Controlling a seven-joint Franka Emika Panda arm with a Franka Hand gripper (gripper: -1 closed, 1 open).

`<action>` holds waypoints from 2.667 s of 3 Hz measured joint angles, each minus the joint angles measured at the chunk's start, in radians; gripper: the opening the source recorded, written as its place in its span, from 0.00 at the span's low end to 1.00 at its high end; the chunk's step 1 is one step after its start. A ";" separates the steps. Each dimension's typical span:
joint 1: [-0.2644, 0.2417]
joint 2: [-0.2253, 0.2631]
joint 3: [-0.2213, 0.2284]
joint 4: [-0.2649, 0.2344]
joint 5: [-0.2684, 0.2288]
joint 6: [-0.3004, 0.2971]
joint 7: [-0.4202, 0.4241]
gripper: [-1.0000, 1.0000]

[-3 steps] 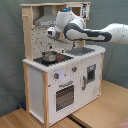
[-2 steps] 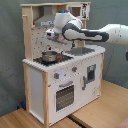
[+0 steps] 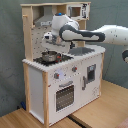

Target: Play with the kitchen

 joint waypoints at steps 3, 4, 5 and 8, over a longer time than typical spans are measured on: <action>-0.176 -0.003 0.192 0.079 0.001 -0.063 -0.081 1.00; -0.176 -0.003 0.192 0.080 0.001 -0.063 -0.082 0.00; -0.178 -0.003 0.192 0.080 0.001 -0.063 -0.083 0.00; -0.152 0.070 0.188 0.132 -0.020 -0.330 -0.001 0.00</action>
